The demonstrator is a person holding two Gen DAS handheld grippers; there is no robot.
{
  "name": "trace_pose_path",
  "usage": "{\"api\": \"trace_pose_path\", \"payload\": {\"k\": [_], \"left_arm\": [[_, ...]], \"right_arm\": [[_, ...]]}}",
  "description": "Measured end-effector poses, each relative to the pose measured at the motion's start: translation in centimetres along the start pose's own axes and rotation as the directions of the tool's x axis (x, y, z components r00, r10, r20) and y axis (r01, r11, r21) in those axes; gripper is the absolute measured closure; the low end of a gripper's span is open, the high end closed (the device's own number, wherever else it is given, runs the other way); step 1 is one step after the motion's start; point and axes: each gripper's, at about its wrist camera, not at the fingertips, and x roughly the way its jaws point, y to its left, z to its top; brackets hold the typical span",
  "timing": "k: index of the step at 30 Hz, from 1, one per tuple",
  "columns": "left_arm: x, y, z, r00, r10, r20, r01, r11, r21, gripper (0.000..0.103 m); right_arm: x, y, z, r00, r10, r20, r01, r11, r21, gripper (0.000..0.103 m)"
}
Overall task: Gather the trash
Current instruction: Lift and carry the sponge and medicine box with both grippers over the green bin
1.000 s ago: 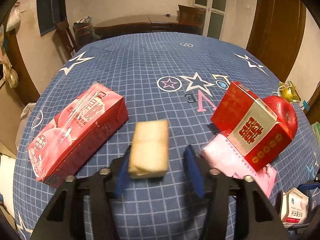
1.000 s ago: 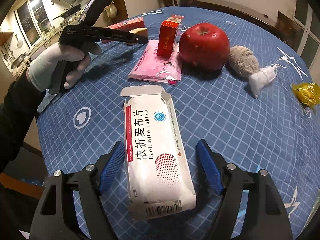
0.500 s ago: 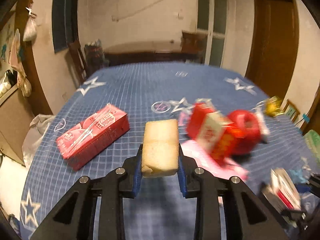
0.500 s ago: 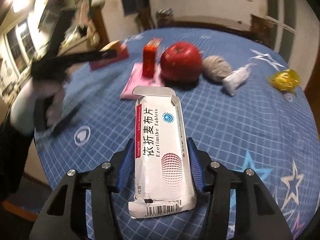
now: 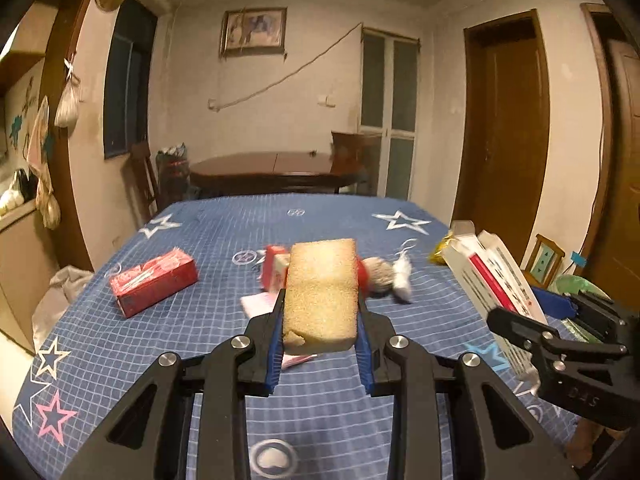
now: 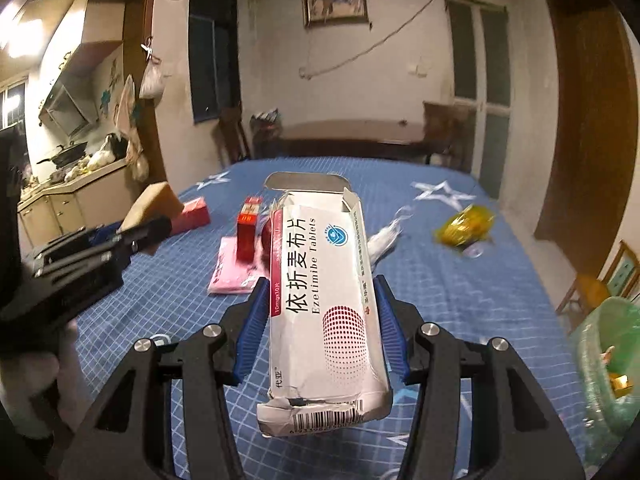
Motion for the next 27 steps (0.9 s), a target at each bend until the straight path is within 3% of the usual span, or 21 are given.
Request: {"api": "trace_pose_path", "payload": {"k": [7, 27], "left_arm": [[-1.1, -4.7, 0.3, 0.998, -0.050, 0.029, 0.049, 0.998, 0.033, 0.072], [0.7, -11.1, 1.6, 0.989, -0.147, 0.017, 0.145, 0.986, 0.078, 0.072]], "right_arm": [[-0.9, -2.0, 0.4, 0.999, -0.036, 0.037, 0.035, 0.999, 0.025, 0.053], [-5.0, -7.1, 0.6, 0.985, -0.156, 0.072, 0.152, 0.987, 0.056, 0.053]]}}
